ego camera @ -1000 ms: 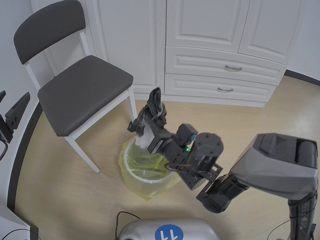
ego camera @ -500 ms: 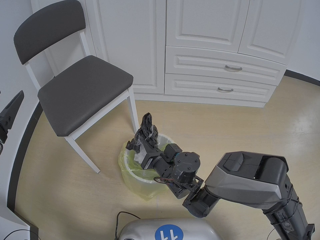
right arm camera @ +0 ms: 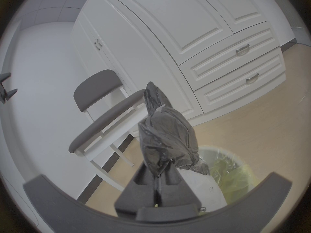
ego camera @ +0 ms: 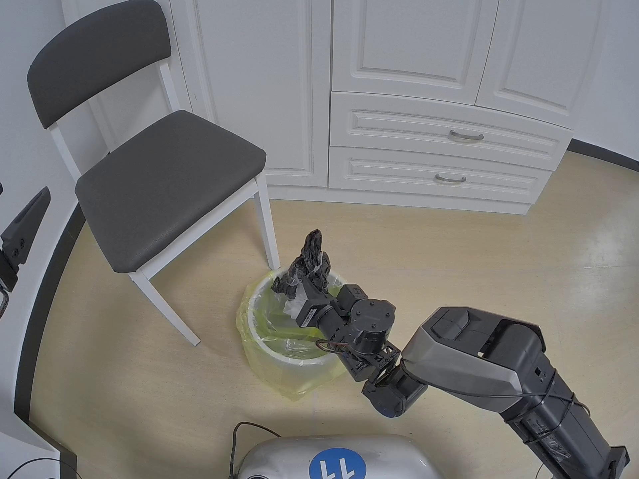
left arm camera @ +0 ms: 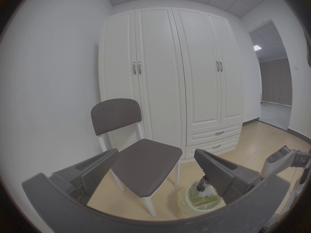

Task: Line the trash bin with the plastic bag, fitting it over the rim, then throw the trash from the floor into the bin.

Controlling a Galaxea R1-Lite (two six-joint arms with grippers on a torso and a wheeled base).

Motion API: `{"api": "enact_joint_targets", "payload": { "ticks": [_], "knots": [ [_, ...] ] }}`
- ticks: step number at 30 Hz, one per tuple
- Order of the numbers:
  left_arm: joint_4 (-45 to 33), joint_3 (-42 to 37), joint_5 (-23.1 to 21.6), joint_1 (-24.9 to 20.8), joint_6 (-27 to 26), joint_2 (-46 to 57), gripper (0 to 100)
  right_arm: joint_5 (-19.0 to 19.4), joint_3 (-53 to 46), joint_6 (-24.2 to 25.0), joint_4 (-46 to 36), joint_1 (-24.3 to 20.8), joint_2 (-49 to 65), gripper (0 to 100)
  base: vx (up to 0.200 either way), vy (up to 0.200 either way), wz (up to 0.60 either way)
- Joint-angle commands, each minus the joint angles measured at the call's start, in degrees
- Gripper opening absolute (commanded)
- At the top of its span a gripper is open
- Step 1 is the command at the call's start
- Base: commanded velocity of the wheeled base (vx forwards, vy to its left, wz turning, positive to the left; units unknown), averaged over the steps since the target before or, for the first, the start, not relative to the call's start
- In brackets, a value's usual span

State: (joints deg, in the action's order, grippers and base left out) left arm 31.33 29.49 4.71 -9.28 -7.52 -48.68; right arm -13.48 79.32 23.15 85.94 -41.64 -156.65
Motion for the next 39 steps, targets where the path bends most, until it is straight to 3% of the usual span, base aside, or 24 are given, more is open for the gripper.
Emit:
{"api": "enact_joint_targets", "payload": {
  "ticks": [1, 16, 26, 39],
  "knots": [
    [0.0, -0.3, 0.0, 0.0, -0.2, -0.5, 100, 0.0, 0.9, 0.0, -0.2, -0.1, -2.5, 0, 0.000, 0.000, 0.00],
    [0.0, -0.8, 0.0, 0.0, -1.6, -0.2, 100, 0.0, -5.1, -0.6, 0.5, -3.4, -2.6, 0, 0.000, 0.000, 0.00],
    [0.0, -0.8, 0.0, 0.0, -1.6, -0.3, 100, 0.0, -8.4, -5.0, 3.2, -4.9, -2.7, 0, 0.000, 0.000, 0.00],
    [0.0, -1.0, 0.0, 0.0, -1.7, -0.3, 100, 0.6, 0.2, -4.3, -1.5, 0.3, -5.0, 0, 0.000, 0.000, 0.00]
  ]
}}
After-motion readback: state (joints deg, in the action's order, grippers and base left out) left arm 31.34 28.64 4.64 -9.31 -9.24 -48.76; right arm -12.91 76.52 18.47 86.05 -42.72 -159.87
